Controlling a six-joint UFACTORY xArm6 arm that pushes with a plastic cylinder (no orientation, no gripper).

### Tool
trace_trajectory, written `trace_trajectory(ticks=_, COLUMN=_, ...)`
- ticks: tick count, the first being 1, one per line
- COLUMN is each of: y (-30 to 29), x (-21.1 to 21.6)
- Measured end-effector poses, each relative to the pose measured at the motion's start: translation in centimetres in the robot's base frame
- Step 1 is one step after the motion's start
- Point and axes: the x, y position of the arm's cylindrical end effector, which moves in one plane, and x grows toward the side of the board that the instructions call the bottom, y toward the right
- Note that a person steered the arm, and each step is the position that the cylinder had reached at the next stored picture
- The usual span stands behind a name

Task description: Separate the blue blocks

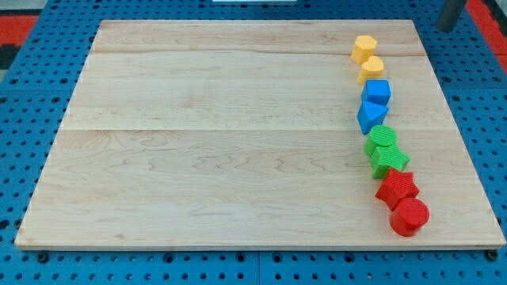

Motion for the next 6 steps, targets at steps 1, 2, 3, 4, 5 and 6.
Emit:
trace_trajectory(ticks=1, y=-3.4, x=7.6)
trace_trajectory(ticks=2, y=-10.9, x=12.4)
trace_trajectory(ticks=3, y=-11.6, x=13.9)
trace_trajectory(ticks=4, y=-12.7, x=18.6)
trace_trajectory(ticks=5, y=-18.2, x=15.3)
trace_trajectory(ticks=6, y=-11.8, x=15.8)
